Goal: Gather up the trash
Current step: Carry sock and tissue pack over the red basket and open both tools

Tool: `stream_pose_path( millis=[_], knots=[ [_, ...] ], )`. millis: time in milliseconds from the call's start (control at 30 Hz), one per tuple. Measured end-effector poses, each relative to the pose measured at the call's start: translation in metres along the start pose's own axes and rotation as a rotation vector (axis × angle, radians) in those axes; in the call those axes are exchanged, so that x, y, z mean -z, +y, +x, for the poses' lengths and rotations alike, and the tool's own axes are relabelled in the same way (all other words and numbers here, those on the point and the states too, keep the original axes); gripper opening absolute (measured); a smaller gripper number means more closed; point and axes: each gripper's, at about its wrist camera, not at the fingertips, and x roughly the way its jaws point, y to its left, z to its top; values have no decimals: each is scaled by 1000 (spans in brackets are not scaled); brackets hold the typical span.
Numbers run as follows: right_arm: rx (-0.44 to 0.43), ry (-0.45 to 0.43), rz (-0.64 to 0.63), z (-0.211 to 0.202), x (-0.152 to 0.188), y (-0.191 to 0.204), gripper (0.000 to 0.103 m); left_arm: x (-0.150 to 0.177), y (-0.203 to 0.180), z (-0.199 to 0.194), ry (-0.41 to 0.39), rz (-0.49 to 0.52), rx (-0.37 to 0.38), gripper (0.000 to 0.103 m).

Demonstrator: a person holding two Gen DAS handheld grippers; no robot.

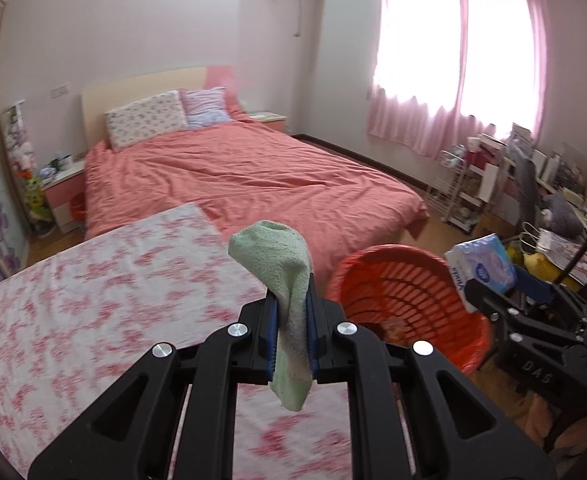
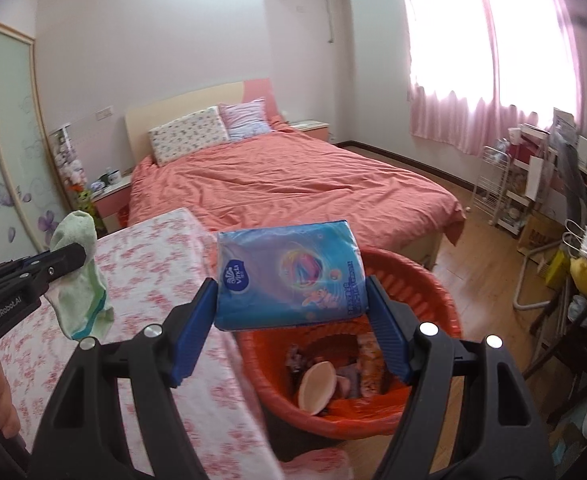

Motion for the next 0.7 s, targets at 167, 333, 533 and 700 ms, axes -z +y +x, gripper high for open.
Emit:
stream_pose_path(
  millis=[167,333,533,700],
  knots=[
    [34,19,22,8,4,-28,71,-9,-35,19,6,57,51,12],
    [62,35,37,18,6,-55,71,-12,-60,36,18,77,103,12],
    [84,57,53,34,7,-78,71,-13,-86,60,48,92,141,12],
    [89,80,67,48,10,-89,71,-12,-96,79,84,83,162,12]
  ],
)
